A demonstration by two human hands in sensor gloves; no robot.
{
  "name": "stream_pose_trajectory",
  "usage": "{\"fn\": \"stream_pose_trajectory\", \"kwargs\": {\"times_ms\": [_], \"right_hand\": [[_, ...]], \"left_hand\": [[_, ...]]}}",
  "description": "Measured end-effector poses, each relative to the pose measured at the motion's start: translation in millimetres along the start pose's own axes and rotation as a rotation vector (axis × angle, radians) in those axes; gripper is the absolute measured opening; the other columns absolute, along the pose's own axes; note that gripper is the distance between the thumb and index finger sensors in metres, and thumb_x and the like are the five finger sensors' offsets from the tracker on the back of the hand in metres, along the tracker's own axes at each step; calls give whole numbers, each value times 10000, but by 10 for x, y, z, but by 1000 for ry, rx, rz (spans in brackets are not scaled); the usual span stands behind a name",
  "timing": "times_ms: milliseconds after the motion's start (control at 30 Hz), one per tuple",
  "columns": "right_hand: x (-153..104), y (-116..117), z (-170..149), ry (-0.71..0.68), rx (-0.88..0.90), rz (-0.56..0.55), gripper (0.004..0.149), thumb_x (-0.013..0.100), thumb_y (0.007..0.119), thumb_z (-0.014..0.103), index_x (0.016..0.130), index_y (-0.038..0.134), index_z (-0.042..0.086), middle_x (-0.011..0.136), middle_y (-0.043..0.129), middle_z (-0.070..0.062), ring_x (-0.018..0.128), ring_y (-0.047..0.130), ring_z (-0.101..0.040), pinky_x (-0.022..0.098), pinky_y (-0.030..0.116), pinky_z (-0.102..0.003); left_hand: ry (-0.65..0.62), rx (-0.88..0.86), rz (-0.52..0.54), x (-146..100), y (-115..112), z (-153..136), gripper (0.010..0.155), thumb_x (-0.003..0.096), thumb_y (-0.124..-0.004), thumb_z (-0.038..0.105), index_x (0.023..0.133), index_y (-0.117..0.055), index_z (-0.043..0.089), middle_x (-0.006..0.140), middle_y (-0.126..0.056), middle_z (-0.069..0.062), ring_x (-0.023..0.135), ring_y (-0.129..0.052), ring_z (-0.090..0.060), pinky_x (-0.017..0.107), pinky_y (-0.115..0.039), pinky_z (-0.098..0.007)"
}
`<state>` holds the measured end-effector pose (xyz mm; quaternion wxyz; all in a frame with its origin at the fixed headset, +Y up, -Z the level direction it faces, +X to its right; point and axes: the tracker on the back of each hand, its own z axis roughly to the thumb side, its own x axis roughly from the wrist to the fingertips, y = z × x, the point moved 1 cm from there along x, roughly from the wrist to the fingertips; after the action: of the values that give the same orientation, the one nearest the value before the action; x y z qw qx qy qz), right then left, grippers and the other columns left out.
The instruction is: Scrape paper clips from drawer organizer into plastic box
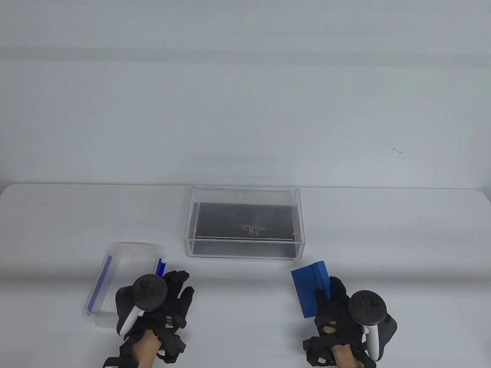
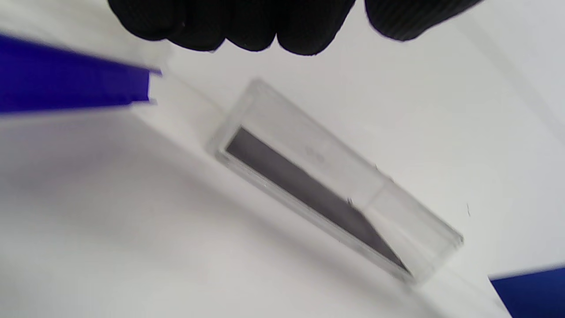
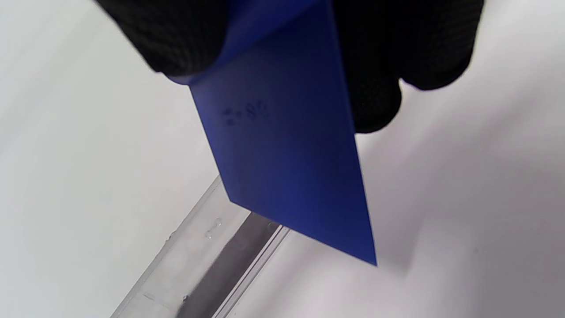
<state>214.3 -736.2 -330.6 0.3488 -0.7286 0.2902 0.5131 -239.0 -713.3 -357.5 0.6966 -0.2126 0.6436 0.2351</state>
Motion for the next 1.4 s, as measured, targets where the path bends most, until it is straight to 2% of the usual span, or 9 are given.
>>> {"fn": "stream_pose_trajectory", "kwargs": {"times_ms": [200, 400, 567, 700, 800, 933, 1000, 1200, 1400], "right_hand": [[5, 62, 37, -29, -45, 32, 645, 423, 752, 426, 958, 496, 172, 793, 795, -72, 565, 916, -258, 511, 751, -448], [-2, 103, 59, -49, -74, 47, 643, 422, 757, 425, 955, 505, 170, 789, 799, -74, 560, 918, -260, 509, 752, -450], [2, 108, 59, -60, -87, 56, 642, 420, 760, 426, 952, 515, 166, 779, 808, -75, 548, 923, -258, 501, 756, -448], [-3, 102, 61, -60, -104, 63, 643, 419, 761, 429, 952, 517, 165, 775, 811, -74, 545, 924, -257, 499, 757, -447], [1, 94, 64, -60, -113, 73, 642, 420, 760, 429, 952, 517, 164, 776, 810, -74, 545, 923, -258, 499, 757, -448], [7, 78, 59, -62, -135, 76, 639, 421, 760, 430, 951, 520, 166, 774, 812, -75, 543, 924, -256, 499, 758, -447], [7, 71, 57, -63, -142, 76, 639, 419, 760, 428, 951, 522, 165, 774, 813, -75, 543, 924, -259, 498, 757, -449], [21, 54, 54, -62, -156, 70, 642, 415, 757, 416, 955, 513, 169, 788, 800, -77, 560, 915, -265, 509, 749, -455], [29, 29, 57, -65, -153, 63, 641, 417, 753, 417, 957, 510, 171, 794, 797, -73, 565, 914, -264, 514, 747, -453]], "left_hand": [[143, -33, 209, -113, 550, -475, 633, 458, -679, 484, 990, -571, 159, 1020, -504, -132, 951, -554, -452, 676, -590, -556], [390, 14, 287, -182, 734, -953, 654, 463, -684, 484, 1009, -513, 167, 1046, -406, -121, 994, -414, -448, 716, -486, -569], [579, 53, 230, -238, 714, -1274, 714, 467, -702, 488, 1037, -409, 172, 1060, -296, -122, 1013, -259, -450, 731, -373, -594], [708, 16, 184, -296, 685, -1498, 758, 467, -721, 495, 1048, -359, 170, 1062, -247, -126, 1011, -212, -452, 732, -339, -603], [755, -51, 148, -316, 666, -1595, 797, 461, -746, 510, 1056, -343, 166, 1066, -228, -127, 1010, -172, -453, 733, -317, -605], [829, -57, 94, -335, 616, -1725, 823, 457, -775, 515, 1063, -347, 160, 1069, -238, -126, 1012, -166, -453, 735, -316, -604], [851, -88, 61, -346, 577, -1786, 802, 459, -773, 512, 1063, -388, 152, 1070, -255, -131, 1009, -173, -458, 733, -334, -599], [871, -224, 95, -362, 548, -1828, 616, 475, -740, 423, 992, -646, 103, 1051, -421, -156, 1003, -295, -469, 718, -424, -582], [863, -445, 99, -393, 528, -1746, 623, 473, -732, 414, 976, -651, 55, 1026, -440, -188, 1004, -239, -453, 718, -409, -579]]}}
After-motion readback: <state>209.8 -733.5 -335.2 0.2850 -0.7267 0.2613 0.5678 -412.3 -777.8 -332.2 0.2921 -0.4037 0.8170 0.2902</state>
